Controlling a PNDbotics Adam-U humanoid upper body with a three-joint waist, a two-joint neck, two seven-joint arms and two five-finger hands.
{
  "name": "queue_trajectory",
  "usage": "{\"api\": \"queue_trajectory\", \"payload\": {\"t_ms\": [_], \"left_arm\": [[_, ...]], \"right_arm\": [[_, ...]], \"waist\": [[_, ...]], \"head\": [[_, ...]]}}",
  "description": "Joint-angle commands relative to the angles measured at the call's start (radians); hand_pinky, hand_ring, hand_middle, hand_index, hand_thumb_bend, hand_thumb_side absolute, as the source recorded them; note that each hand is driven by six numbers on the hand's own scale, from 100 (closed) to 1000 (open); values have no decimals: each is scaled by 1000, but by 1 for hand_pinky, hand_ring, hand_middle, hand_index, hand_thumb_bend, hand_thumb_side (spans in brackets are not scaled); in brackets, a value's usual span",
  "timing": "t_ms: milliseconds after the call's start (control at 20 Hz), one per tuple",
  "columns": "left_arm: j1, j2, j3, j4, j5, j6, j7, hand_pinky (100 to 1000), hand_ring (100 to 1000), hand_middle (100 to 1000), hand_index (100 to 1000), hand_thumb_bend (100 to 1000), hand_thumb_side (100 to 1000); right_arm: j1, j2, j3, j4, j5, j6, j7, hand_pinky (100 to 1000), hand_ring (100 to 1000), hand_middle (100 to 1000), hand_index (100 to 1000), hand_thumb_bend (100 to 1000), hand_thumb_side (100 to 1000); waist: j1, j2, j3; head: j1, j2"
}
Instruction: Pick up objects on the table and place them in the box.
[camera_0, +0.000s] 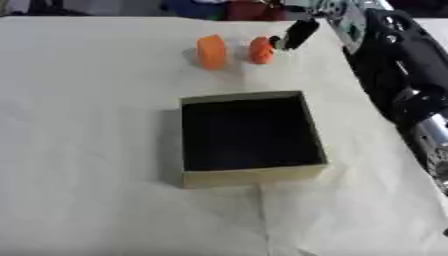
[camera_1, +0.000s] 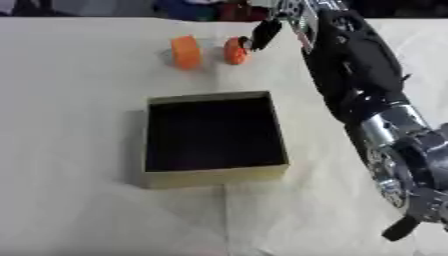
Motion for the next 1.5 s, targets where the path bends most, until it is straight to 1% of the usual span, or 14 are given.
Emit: {"api": "queue_trajectory", "payload": {"t_ms": [50, 250, 450, 650, 750, 800, 850, 950, 1200, 1450, 1500], "left_arm": [[-13, 30, 0, -14, -4, 3, -1, 583, 582, 649, 786, 100, 739], [-16, 32, -2, -14, -6, 2, -3, 583, 581, 649, 786, 100, 739], [-22, 34, -4, -14, -7, 1, -4, 582, 580, 649, 786, 100, 742], [-27, 35, -5, -14, -9, 0, -5, 583, 579, 648, 786, 100, 742], [-29, 36, -6, -14, -10, -1, -6, 583, 578, 649, 781, 100, 743], [-30, 36, -6, -14, -11, -1, -6, 583, 578, 648, 779, 100, 744], [-31, 36, -7, -14, -11, -1, -7, 583, 578, 648, 778, 100, 744], [-33, 36, -7, -14, -12, -1, -7, 583, 577, 649, 775, 100, 745], [-38, 37, -9, -14, -13, -2, -9, 583, 575, 648, 775, 100, 745], [-42, 39, -10, -14, -15, -4, -10, 583, 572, 648, 774, 100, 745], [-42, 38, -10, -14, -15, -5, -10, 583, 572, 648, 774, 100, 745]], "right_arm": [[-26, -23, -3, -2, 28, 14, -13, 924, 919, 860, 871, 122, 220], [-28, -26, -15, -3, 51, 34, -31, 924, 921, 861, 872, 120, 220], [-30, -29, -27, -10, 62, 52, -46, 924, 921, 859, 871, 127, 237], [-32, -28, -33, -18, 66, 64, -56, 925, 921, 860, 872, 155, 257], [-32, -28, -36, -23, 79, 75, -64, 922, 923, 863, 871, 171, 253], [-32, -30, -37, -24, 90, 82, -70, 920, 925, 865, 869, 163, 236], [-32, -32, -40, -25, 102, 92, -75, 920, 925, 865, 870, 181, 251], [-31, -37, -48, -26, 125, 109, -85, 918, 927, 867, 869, 186, 249], [-32, -44, -59, -24, 162, 130, -96, 916, 928, 867, 867, 194, 249], [-32, -47, -69, -28, 180, 149, -102, 915, 927, 863, 866, 185, 254], [-32, -48, -71, -28, 181, 151, -103, 915, 927, 862, 866, 191, 240]], "waist": [[1, -12, 6], [-1, 1, 18], [-5, 15, 30], [-7, 30, 43], [-9, 36, 48], [-10, 40, 51], [-11, 43, 54], [-12, 49, 60], [-15, 62, 71], [-16, 73, 84], [-17, 74, 86]], "head": [[-3, -15], [-13, -30], [-28, -55], [-45, -79], [-51, -90], [-55, -95], [-58, -99], [-65, -107], [-74, -118], [-80, -124], [-81, -124]]}}
